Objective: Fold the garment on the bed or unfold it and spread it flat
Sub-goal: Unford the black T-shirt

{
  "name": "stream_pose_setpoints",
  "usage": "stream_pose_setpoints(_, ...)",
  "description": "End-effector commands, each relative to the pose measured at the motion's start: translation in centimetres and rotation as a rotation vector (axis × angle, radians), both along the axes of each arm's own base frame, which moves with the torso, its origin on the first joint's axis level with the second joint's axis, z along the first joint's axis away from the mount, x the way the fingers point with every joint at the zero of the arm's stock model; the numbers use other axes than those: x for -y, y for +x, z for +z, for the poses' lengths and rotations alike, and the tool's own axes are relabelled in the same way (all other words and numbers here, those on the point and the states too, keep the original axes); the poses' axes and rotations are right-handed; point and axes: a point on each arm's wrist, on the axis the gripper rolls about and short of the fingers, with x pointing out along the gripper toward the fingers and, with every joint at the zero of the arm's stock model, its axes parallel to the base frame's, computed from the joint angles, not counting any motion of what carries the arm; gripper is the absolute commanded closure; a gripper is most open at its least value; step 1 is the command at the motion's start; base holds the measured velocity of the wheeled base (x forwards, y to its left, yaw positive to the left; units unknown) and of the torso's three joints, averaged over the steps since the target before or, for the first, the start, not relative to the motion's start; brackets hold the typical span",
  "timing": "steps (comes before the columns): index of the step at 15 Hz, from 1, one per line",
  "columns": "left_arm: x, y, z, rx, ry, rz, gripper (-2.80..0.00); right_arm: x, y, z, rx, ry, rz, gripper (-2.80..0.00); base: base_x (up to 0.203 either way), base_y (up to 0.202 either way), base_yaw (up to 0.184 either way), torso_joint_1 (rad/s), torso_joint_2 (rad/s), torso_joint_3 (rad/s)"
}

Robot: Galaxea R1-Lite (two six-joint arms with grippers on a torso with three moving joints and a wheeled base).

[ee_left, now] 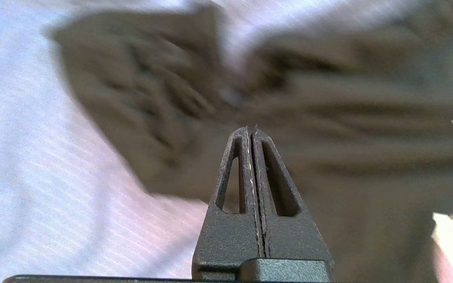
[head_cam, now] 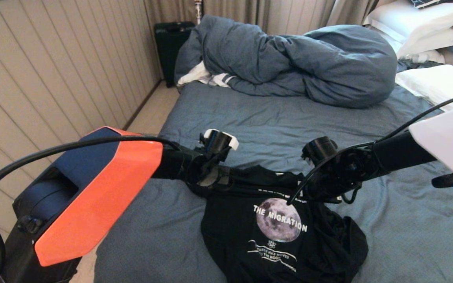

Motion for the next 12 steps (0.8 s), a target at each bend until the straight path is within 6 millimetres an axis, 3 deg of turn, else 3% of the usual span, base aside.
stream_pose_setpoints(1, 0.7, -1.1, -0.6, -0.015, 0.014, -0.022, 0.00, -1.8, -1.1, -0.6, -0.007, 0.001, 0.046, 0.00, 0.000, 0.000, 0.000, 0.000, 0.00, 0.000)
stream_pose_setpoints(4, 1.2, -1.5, -1.4, -0.022, 0.020, -0.036, 0.00, -2.3, -2.3, -3.3, -0.069, -0.043, 0.055, 0.00, 0.000, 0.000, 0.000, 0.000, 0.00, 0.000)
stream_pose_setpoints(7, 1.5, -2.2, -0.6, -0.018, 0.007, -0.044, 0.00, -1.7, -2.8, -6.4, -0.113, -0.078, 0.045, 0.00, 0.000, 0.000, 0.000, 0.000, 0.00, 0.000)
stream_pose_setpoints(12, 1.6, -3.7, 0.2, -0.022, -0.001, -0.061, 0.00, -0.7, -5.2, -7.8, -0.153, -0.193, -0.003, 0.00, 0.000, 0.000, 0.000, 0.000, 0.00, 0.000)
